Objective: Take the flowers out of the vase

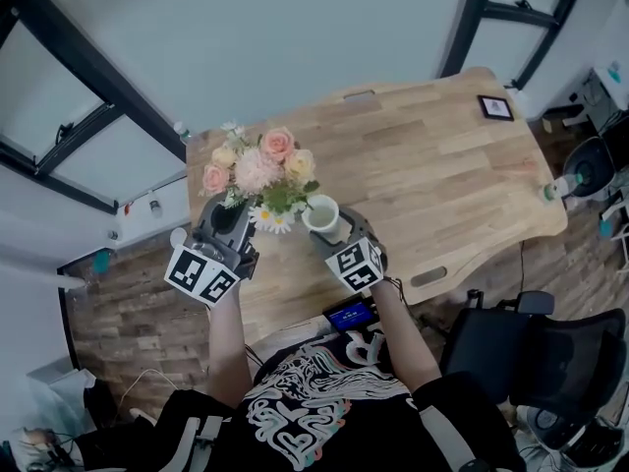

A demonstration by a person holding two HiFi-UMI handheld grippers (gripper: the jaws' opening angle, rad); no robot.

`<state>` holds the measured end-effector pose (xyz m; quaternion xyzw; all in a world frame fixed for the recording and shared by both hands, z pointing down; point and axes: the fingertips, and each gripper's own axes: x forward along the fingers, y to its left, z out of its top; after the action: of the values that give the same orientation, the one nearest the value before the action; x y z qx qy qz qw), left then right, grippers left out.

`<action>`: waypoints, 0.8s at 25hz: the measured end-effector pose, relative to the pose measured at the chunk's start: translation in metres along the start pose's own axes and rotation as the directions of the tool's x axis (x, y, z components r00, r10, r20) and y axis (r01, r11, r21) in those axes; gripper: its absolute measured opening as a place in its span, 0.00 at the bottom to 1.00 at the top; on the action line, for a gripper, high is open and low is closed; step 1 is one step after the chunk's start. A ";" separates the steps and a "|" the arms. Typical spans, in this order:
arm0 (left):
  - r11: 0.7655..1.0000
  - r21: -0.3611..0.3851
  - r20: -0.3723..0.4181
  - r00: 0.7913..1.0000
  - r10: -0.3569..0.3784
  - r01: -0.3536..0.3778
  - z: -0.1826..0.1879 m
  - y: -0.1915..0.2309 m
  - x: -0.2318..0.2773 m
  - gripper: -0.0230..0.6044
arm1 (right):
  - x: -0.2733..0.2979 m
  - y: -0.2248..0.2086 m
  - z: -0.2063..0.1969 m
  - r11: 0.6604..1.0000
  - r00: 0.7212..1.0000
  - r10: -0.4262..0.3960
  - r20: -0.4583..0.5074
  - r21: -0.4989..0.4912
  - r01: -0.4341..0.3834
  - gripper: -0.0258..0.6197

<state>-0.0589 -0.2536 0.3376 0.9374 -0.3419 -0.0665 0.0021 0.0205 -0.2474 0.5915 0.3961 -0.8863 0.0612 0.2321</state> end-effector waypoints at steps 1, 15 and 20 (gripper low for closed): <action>1.000 -0.006 0.008 1.000 0.005 -0.005 0.003 0.003 -0.001 0.11 | -0.001 -0.001 0.003 1.000 1.000 -0.003 0.011 0.005 0.003 0.53; 0.997 -0.049 0.081 0.994 0.070 -0.066 0.041 0.025 -0.033 0.11 | -0.042 -0.005 0.042 1.000 0.992 -0.021 0.121 -0.010 0.022 0.53; 0.992 -0.061 0.091 0.989 0.115 -0.109 0.049 0.038 -0.051 0.11 | -0.059 -0.002 0.054 1.000 0.987 -0.026 0.157 -0.007 0.027 0.53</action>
<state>-0.1280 -0.2480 0.2975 0.9120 -0.3918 -0.1202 0.0156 0.0364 -0.2250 0.5169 0.4104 -0.8967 0.0229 0.1642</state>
